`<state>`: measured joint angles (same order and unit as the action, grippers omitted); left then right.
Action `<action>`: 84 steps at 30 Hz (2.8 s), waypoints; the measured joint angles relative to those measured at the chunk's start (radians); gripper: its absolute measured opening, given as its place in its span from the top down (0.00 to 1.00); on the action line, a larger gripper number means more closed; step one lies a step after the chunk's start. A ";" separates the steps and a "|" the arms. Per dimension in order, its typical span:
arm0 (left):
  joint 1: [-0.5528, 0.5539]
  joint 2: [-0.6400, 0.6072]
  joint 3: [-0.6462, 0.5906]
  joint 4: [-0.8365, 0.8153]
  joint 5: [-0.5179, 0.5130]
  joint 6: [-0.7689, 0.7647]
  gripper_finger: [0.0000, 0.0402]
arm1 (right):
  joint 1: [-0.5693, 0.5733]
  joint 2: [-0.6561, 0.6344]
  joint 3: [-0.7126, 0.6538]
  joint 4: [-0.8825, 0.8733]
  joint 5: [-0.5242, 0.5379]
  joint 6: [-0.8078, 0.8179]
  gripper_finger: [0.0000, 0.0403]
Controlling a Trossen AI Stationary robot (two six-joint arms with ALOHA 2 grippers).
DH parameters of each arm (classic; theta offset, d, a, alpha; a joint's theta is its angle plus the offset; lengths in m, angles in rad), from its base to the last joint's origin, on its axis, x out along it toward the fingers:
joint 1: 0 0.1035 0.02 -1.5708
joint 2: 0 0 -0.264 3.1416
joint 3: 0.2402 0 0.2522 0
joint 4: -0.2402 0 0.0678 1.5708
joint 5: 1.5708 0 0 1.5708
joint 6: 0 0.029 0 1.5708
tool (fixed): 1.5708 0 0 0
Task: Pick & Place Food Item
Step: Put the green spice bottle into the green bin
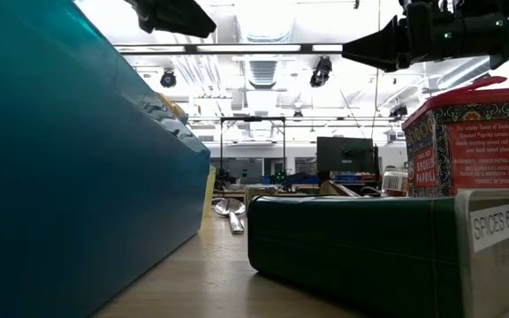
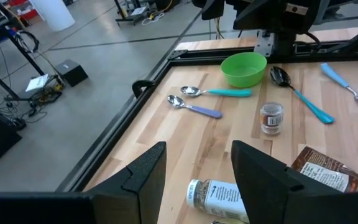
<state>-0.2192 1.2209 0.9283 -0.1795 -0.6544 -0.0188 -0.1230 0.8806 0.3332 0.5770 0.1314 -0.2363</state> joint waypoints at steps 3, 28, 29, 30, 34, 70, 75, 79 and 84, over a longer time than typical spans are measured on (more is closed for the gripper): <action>0.000 0.000 0.000 -0.004 0.000 -0.012 0.54 | 0.000 0.000 0.000 0.000 0.000 0.000 0.47; 0.101 0.000 0.028 -0.215 0.019 -0.129 0.55 | 0.000 0.000 0.000 0.000 0.000 0.000 0.47; 0.120 0.000 0.040 -0.242 0.023 -0.142 0.55 | 0.000 0.000 0.000 0.000 0.000 0.000 0.47; 0.138 0.000 0.050 -0.265 0.024 -0.150 0.55 | 0.000 0.000 0.000 0.000 0.000 0.000 0.47; 0.224 0.000 0.075 -0.336 0.054 -0.151 0.55 | 0.000 0.000 0.000 0.000 0.000 0.000 0.47; 0.539 0.178 0.095 -0.528 0.352 -0.263 0.16 | 0.000 0.000 0.000 0.000 0.000 0.000 0.47; 0.545 0.179 0.095 -0.528 0.357 -0.272 0.16 | 0.000 0.000 0.000 0.000 0.000 0.000 0.47; 0.544 0.182 0.095 -0.528 0.378 -0.294 0.16 | 0.000 0.000 0.000 0.000 0.000 0.000 0.47; 0.535 0.195 0.087 -0.520 0.395 -0.293 0.16 | 0.000 0.000 0.000 0.000 0.000 0.000 0.47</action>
<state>0.3157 1.4158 1.0158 -0.6998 -0.2596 -0.3122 -0.1228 0.8806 0.3332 0.5770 0.1314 -0.2363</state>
